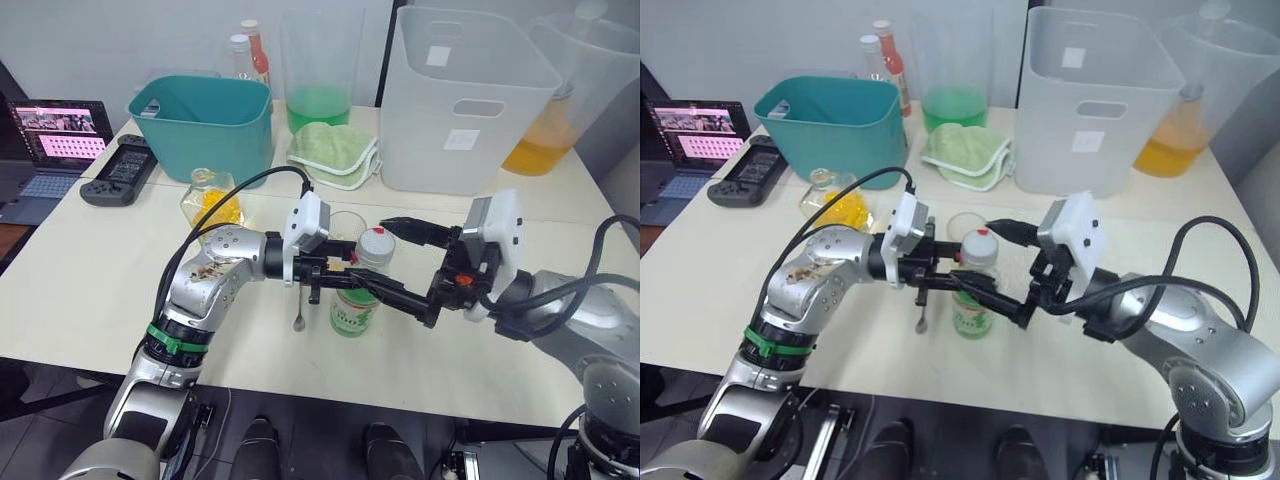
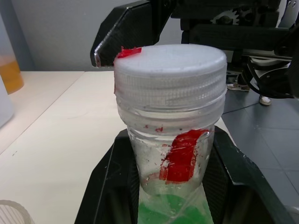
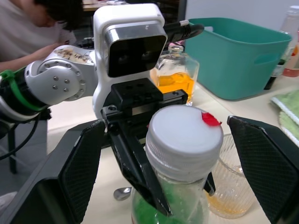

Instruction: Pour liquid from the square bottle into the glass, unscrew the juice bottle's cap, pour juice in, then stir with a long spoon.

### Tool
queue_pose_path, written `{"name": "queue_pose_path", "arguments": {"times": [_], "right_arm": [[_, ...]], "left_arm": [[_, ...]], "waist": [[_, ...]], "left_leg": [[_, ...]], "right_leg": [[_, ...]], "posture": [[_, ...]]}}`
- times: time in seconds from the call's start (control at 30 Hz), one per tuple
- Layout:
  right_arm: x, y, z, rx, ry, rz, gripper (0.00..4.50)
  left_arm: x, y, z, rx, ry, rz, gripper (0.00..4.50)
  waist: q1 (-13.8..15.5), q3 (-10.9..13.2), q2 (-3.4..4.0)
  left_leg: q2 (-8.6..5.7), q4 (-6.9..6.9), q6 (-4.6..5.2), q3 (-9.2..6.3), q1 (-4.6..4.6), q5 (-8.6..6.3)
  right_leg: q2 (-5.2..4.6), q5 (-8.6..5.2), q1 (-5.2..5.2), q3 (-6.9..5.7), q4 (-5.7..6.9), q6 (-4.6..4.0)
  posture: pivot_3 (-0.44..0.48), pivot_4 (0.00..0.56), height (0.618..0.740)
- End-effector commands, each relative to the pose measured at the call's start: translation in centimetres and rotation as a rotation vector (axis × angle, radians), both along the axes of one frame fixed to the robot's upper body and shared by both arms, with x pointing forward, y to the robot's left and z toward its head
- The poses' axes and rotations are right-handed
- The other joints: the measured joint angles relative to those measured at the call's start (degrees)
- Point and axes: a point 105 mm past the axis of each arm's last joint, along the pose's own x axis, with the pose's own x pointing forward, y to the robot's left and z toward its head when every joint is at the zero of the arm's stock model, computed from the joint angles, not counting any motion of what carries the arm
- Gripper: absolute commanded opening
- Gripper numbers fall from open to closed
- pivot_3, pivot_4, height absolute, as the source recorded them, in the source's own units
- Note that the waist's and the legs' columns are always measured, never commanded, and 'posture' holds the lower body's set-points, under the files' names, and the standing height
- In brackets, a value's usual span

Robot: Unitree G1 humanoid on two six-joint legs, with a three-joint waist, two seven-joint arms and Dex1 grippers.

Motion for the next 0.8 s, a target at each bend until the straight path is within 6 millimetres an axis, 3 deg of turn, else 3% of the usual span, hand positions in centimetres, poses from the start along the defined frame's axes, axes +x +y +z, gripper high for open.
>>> {"name": "queue_pose_path", "arguments": {"times": [0.03,0.3,0.43,0.57,0.8], "right_arm": [[-0.1,0.3,0.3,0.015,-0.021,-0.028,4.20],[0.1,0.6,0.9,0.052,-0.012,-0.032,1.73],[-0.1,0.9,1.0,0.061,0.012,0.025,1.73],[-0.3,1.0,0.1,-0.043,0.063,0.216,1.73],[1.4,-0.1,-1.1,-0.217,0.039,0.469,1.73]], "left_arm": [[-0.4,-0.6,0.5,-0.002,-0.036,-0.032,1.35],[-0.4,-0.5,0.5,-0.005,-0.039,-0.023,1.35],[-0.2,-0.4,0.5,-0.005,-0.043,-0.007,1.35],[-0.3,-0.3,0.4,-0.002,-0.048,0.008,1.35],[-0.4,0.2,0.5,0.011,-0.056,0.030,1.35]], "waist": [[0.09,0.00,0.00],[0.11,0.00,0.00],[0.05,0.00,0.00],[0.04,0.00,0.00],[0.00,0.00,0.00]], "left_leg": [[0.00,0.00,0.00,0.00,0.00,0.00],[0.00,-0.02,0.01,0.00,-0.01,0.00],[0.00,-0.02,0.01,0.00,-0.01,0.00],[0.00,-0.02,0.01,-0.01,-0.01,0.00],[0.00,-0.03,0.01,-0.01,0.03,0.01]], "right_leg": [[0.00,0.00,0.00,0.00,-0.01,0.00],[0.00,0.00,0.00,0.00,-0.03,0.00],[0.00,0.00,0.00,0.00,-0.02,0.00],[0.00,0.00,0.00,0.00,-0.03,0.00],[0.00,-0.01,0.03,-0.01,-0.05,0.02]], "posture": [[0.000,0.150,0.734],[0.000,0.150,0.734],[0.000,0.150,0.734],[0.000,0.150,0.734],[0.000,0.150,0.734]]}}
